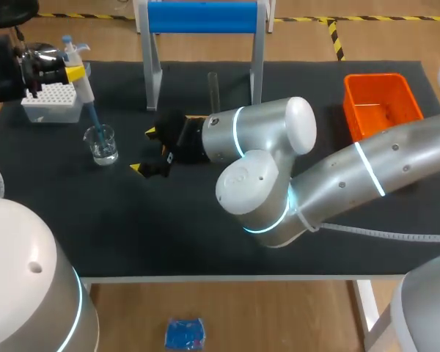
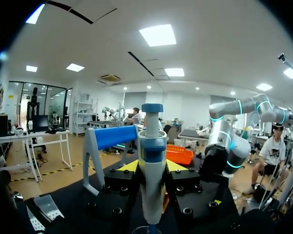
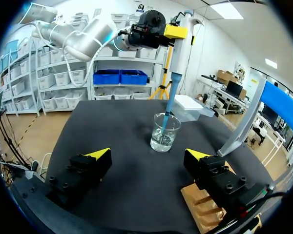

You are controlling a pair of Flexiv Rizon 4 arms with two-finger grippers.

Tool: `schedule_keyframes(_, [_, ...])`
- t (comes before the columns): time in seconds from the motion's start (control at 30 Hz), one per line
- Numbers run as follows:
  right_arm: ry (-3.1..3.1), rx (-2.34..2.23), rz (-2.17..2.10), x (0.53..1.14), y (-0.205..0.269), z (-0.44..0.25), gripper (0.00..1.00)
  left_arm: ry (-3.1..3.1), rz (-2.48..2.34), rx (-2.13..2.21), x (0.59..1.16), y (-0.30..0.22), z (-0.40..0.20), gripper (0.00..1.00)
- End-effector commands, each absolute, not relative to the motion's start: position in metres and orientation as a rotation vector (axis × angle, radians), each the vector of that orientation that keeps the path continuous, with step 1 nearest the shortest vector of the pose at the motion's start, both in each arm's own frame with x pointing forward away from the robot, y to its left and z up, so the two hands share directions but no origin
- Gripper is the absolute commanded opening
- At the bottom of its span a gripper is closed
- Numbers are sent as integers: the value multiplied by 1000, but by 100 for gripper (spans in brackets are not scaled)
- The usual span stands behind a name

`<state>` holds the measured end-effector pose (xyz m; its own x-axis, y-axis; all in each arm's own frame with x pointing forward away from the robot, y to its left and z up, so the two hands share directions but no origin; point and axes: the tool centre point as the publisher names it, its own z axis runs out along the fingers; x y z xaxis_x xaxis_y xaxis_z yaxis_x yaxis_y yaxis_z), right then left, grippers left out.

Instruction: Invert the test tube, pick up the pipette, mount the tip to pipette, aspirate from beaker and dispense into the tube, eject the tip, return the pipette, and cap with the stopper.

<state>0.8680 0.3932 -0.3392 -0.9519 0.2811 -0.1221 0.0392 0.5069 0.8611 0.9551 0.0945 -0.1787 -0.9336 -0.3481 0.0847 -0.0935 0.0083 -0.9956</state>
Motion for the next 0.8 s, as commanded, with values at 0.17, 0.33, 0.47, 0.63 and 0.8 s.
schedule_keyframes(0.17, [2504, 273, 1422, 868, 393, -339, 100, 2082, -2046, -468, 958, 94, -184, 0])
schedule_keyframes(0.33, [2504, 273, 1422, 868, 393, -339, 100, 2081, -2046, -474, 959, 95, -186, 0])
schedule_keyframes(0.47, [2504, 273, 1422, 868, 393, -339, 100, 2082, -2046, -477, 960, 96, -187, 0])
schedule_keyframes(0.63, [2504, 273, 1422, 868, 393, -339, 100, 2086, -2045, -480, 960, 96, -188, 0])
schedule_keyframes(0.8, [2504, 273, 1422, 868, 393, -339, 100, 2089, -2045, -484, 961, 96, -190, 0])
